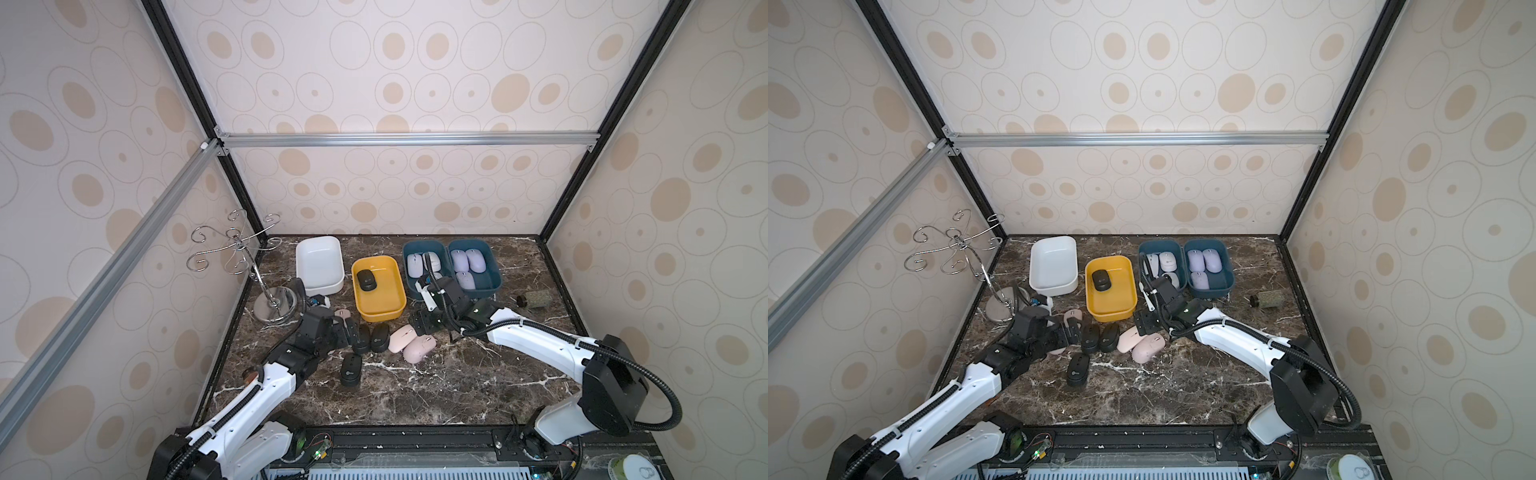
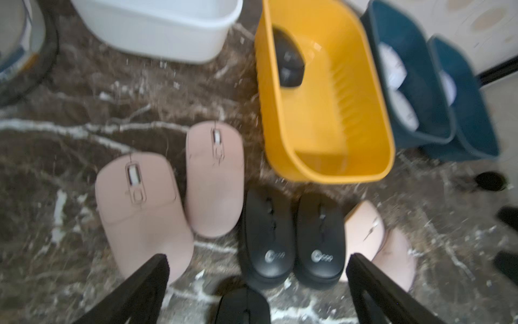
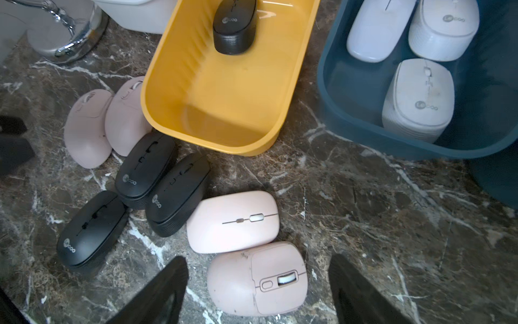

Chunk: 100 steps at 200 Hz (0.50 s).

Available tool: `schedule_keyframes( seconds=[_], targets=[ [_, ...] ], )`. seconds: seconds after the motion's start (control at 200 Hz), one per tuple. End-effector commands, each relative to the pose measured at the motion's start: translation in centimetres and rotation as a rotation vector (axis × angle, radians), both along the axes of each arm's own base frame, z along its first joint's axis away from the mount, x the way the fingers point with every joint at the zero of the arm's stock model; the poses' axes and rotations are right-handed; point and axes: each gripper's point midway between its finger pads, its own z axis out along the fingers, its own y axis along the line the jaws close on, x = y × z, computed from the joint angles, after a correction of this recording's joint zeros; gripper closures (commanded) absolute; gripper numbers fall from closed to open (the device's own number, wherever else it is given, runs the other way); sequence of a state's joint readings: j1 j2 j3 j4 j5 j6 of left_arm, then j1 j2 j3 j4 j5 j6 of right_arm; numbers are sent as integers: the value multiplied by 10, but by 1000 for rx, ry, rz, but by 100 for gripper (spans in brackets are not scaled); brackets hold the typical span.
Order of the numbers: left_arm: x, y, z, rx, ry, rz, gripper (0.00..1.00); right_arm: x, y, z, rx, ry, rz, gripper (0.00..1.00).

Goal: Place the mice by color into the storage box
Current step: Pick up the mouse from the center of the board.

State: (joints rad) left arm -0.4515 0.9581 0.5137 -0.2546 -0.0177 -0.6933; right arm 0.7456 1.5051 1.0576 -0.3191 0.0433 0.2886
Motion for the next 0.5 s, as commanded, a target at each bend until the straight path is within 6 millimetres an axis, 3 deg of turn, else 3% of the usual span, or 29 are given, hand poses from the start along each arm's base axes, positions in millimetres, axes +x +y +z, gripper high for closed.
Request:
schedule_keyframes(
  seconds=[0.0, 0.12, 0.235, 0.495],
  targets=[
    [-25, 5, -28, 74, 104, 26, 0, 8, -2, 18, 33, -78, -20, 15],
    [-45, -1, -55, 104, 190, -19, 6, 7, -7, 16, 35, -95, -33, 12],
    [-54, -13, -63, 116, 220, -62, 7, 10, -12, 14, 29, -125, -61, 10],
    [-66, -15, -84, 209, 306, -94, 14, 13, -12, 11, 23, -134, -65, 11]
  ],
)
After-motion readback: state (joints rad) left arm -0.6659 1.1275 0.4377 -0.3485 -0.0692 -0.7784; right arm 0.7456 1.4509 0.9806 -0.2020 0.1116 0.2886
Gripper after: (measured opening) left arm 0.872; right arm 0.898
